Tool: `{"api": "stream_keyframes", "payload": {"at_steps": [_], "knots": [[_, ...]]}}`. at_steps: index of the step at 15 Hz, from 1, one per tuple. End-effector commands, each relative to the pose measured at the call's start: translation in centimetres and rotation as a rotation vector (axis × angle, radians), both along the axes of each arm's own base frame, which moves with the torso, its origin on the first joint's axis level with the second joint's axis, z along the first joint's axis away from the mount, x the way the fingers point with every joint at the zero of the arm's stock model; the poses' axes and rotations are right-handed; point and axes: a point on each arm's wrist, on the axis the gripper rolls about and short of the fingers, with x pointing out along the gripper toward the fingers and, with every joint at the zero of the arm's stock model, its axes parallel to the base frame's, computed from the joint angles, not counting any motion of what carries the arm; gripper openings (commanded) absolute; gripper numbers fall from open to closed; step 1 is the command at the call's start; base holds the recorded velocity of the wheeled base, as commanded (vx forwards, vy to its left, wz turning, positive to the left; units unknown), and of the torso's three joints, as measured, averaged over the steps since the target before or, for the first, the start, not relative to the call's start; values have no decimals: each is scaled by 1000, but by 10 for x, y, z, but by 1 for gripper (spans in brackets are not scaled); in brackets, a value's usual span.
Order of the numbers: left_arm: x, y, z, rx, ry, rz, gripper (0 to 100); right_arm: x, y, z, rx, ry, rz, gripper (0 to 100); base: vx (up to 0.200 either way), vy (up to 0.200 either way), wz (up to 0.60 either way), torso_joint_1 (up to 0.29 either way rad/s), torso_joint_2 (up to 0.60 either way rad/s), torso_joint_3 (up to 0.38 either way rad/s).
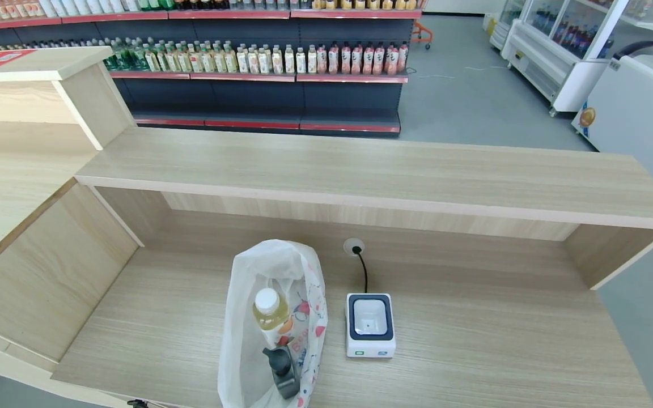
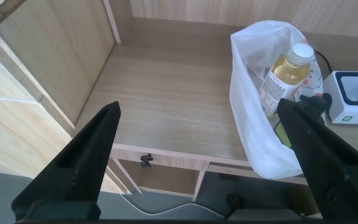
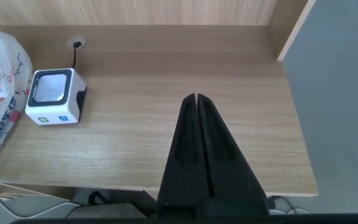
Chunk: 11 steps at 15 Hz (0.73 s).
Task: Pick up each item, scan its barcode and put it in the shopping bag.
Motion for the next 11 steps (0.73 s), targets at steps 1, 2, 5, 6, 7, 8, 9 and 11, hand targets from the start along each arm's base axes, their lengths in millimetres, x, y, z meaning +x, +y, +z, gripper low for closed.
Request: {"api": "stream_keyframes", "payload": {"at_steps": [1, 2, 5, 6, 7, 8, 9, 11], "knots": [[0, 0, 0, -1, 0, 0, 100, 0, 0, 0, -1, 2, -1, 0, 0, 0, 0, 0, 0, 0], [0, 0, 0, -1, -1, 0, 100, 0, 0, 0, -1, 2, -1, 0, 0, 0, 0, 0, 0, 0], [0, 0, 0, 1, 0, 0, 100, 0, 0, 0, -1, 2, -1, 0, 0, 0, 0, 0, 0, 0], [0, 0, 0, -1, -1, 0, 100, 0, 0, 0, -1, 2, -1, 0, 0, 0, 0, 0, 0, 0], [0, 0, 0, -1, 0, 0, 100, 0, 0, 0, 1, 2, -1, 0, 0, 0, 0, 0, 0, 0], [0, 0, 0, -1, -1, 0, 100, 0, 0, 0, 1, 2, -1, 0, 0, 0, 0, 0, 0, 0], [0, 0, 0, -1, 0, 0, 100, 0, 0, 0, 1, 2, -1, 0, 0, 0, 0, 0, 0, 0], [0, 0, 0, -1, -1, 0, 100, 0, 0, 0, -1, 2, -1, 0, 0, 0, 0, 0, 0, 0]]}}
